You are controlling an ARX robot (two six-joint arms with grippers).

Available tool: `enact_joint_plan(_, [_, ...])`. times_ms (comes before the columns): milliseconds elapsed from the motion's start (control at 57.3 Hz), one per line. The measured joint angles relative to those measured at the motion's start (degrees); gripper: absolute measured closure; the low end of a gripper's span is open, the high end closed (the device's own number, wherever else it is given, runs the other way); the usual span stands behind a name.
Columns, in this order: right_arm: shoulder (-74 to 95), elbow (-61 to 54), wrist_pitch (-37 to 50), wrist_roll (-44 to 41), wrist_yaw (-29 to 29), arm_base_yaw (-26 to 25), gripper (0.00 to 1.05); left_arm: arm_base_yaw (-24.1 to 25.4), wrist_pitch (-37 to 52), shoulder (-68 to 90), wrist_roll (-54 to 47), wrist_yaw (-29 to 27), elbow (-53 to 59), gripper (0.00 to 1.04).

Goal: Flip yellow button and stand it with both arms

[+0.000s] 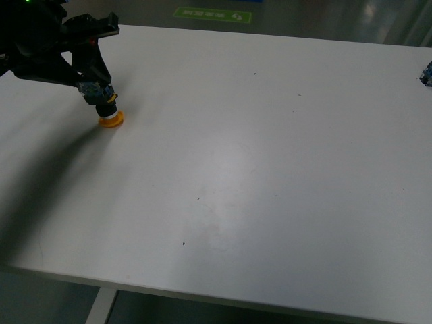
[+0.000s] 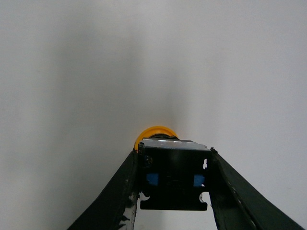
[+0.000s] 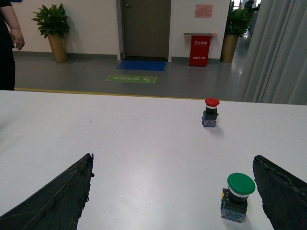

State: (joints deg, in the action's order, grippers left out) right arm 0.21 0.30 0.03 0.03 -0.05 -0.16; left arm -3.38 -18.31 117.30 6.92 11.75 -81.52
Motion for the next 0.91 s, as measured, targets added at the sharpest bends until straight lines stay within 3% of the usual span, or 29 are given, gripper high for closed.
enact_joint_plan(122, [0.00,0.00,0.00,0.00,0.00,0.00,0.07,0.04,4.17,-2.82,5.51,7.45,2.67,0.70])
enact_joint_plan(209, [0.00,0.00,0.00,0.00,0.00,0.00,0.07,-0.44,11.19,-7.13,13.05,16.46,5.53,0.70])
enact_joint_plan(367, [0.00,0.00,0.00,0.00,-0.02,0.00,0.07,-2.86,24.30,-12.04,25.53,25.46,9.57,0.70])
enact_joint_plan(716, [0.00,0.00,0.00,0.00,0.00,0.00,0.07,-12.85,49.46,-12.17,46.21,29.40,14.47,0.70])
enact_joint_plan(908, [0.00,0.00,0.00,0.00,0.00,0.00,0.07,-15.08,66.18,-12.09,58.95,29.59,16.83,0.70])
